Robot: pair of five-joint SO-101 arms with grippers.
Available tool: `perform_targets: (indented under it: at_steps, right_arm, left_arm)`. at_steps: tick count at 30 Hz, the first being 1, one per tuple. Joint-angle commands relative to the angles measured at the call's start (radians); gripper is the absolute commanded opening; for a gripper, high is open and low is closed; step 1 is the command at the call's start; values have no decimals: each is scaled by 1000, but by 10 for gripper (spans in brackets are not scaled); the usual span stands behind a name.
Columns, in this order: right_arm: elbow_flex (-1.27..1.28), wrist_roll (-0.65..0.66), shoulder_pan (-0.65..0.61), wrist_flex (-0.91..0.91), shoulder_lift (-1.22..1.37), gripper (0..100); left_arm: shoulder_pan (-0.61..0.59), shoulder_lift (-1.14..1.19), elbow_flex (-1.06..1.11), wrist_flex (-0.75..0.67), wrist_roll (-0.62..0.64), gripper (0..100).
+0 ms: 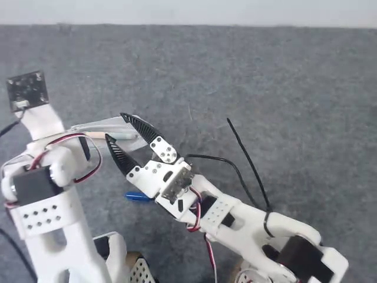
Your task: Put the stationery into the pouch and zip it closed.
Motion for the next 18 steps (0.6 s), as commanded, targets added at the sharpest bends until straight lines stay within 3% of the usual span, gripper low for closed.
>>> perform_targets:
  at_steps: [1, 6, 12, 18]
  right_arm:
    - [48, 23, -5, 42, -165, 152]
    - [64, 9, -4, 309, -337, 152]
    - [57, -137, -2, 598, -536, 151]
    - [29, -147, -2, 862, -705, 151]
  left_arm:
    - [2, -2, -42, -5, -5, 10]
    - [2, -2, -42, -5, -5, 10]
    - [-21, 0, -42, -6, -3, 10]
    - [-41, 0, -27, -12, -5, 10]
